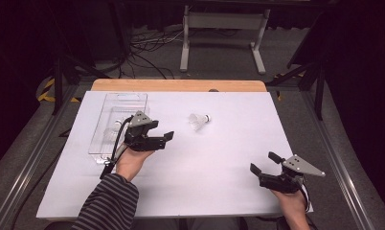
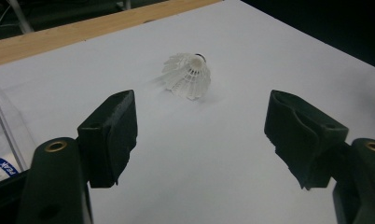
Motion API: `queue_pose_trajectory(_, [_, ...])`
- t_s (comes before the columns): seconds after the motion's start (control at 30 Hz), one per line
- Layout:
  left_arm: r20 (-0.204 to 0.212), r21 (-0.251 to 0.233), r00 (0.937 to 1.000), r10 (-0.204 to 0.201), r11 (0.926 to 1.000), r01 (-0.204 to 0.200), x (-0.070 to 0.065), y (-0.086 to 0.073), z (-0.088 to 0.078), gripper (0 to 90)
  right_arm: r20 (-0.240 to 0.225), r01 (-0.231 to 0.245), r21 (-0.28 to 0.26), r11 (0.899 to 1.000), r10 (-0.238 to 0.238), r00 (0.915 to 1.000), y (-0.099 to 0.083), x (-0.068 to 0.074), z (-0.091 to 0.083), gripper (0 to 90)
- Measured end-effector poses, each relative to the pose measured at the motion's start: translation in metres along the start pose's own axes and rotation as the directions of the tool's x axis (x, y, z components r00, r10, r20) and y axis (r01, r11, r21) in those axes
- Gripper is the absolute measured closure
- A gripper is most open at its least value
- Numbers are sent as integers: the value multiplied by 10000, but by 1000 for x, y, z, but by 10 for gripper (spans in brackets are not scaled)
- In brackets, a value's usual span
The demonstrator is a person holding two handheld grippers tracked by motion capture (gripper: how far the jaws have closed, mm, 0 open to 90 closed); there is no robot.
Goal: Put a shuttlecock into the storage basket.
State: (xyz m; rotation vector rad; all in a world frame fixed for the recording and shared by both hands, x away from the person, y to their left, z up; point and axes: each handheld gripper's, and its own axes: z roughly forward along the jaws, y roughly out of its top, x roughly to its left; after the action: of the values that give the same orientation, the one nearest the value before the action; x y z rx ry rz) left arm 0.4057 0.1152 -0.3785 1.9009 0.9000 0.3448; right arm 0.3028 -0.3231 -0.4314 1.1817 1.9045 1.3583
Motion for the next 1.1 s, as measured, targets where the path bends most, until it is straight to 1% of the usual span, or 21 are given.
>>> queue_pose_trajectory(0.13, [-31,-2,10000,47,10000,-47,0,2,4,265,5,-2,-10,10000,2,10000,0,0,0,133])
queue_pose_trajectory(0.17, [5,16,10000,-2,10000,2,-1,3,5,265,-6,1,-2,10000,-1,10000,0,0,0,133])
queue_pose_trajectory(0.23, [-62,74,10000,65,10000,-65,0,4,7,265,-10,0,-7,10000,0,10000,0,0,0,133])
queue_pose_trajectory(0.27, [-14,88,10000,-5,10000,5,0,4,8,266,-10,-1,-7,10000,1,10000,0,0,0,133])
queue_pose_trajectory(0.37, [-82,97,10000,-1,10000,1,1,5,12,266,-5,5,-11,10000,-5,10000,0,0,0,133])
queue_pose_trajectory(0.4, [-6,149,10000,-64,9999,65,1,5,13,266,-6,6,-11,10000,-6,10000,0,0,0,133])
queue_pose_trajectory(0.43, [-48,154,10000,-18,9999,19,2,6,14,266,-3,5,-12,10000,-5,10000,0,0,0,133])
queue_pose_trajectory(0.47, [-72,182,9999,-82,9998,83,1,6,15,266,-3,-2,-11,10000,2,10000,0,0,0,133])
queue_pose_trajectory(0.5, [-13,220,10000,-74,9997,75,2,7,16,266,-13,2,-4,10000,-2,10000,0,0,0,133])
queue_pose_trajectory(0.63, [-75,184,10000,-17,9998,19,2,10,19,266,-16,14,3,10000,-14,10000,0,0,0,133])
queue_pose_trajectory(0.67, [-32,212,10000,-73,9997,73,1,11,20,266,-16,12,1,10000,-12,10000,0,0,0,133])
queue_pose_trajectory(0.77, [-69,306,10000,9,9995,-7,1,13,22,266,-19,13,2,10000,-13,10000,0,0,0,133])
queue_pose_trajectory(0.8, [-41,350,10000,-45,9994,46,0,13,23,266,-19,39,-9,10000,-39,10000,0,0,0,133])
queue_pose_trajectory(0.83, [-96,348,9999,37,9994,-34,1,14,24,266,-22,38,-7,10000,-38,10000,0,0,0,133])
queue_pose_trajectory(0.87, [-37,396,10000,-3,9992,4,0,14,25,266,-25,43,-9,10000,-43,10000,0,0,0,133])
queue_pose_trajectory(0.9, [-109,396,9999,19,9992,-15,0,15,26,266,-23,53,-9,10000,-53,10000,0,0,0,133])
queue_pose_trajectory(0.93, [-49,444,10000,-8,9990,11,0,15,27,265,-23,56,-7,10000,-56,10000,0,0,0,133])
queue_pose_trajectory(0.97, [-68,437,10000,34,9990,-31,0,16,28,266,-25,55,-8,10000,-55,10000,0,0,0,133])
queue_pose_trajectory(1.0, [-94,488,10000,-21,9988,26,-1,16,29,266,-30,56,-9,10000,-56,10000,0,0,0,133])
queue_pose_trajectory(1.1, [-119,605,9999,53,9982,-45,0,18,32,265,-30,58,-8,10000,-58,10000,0,0,0,133])
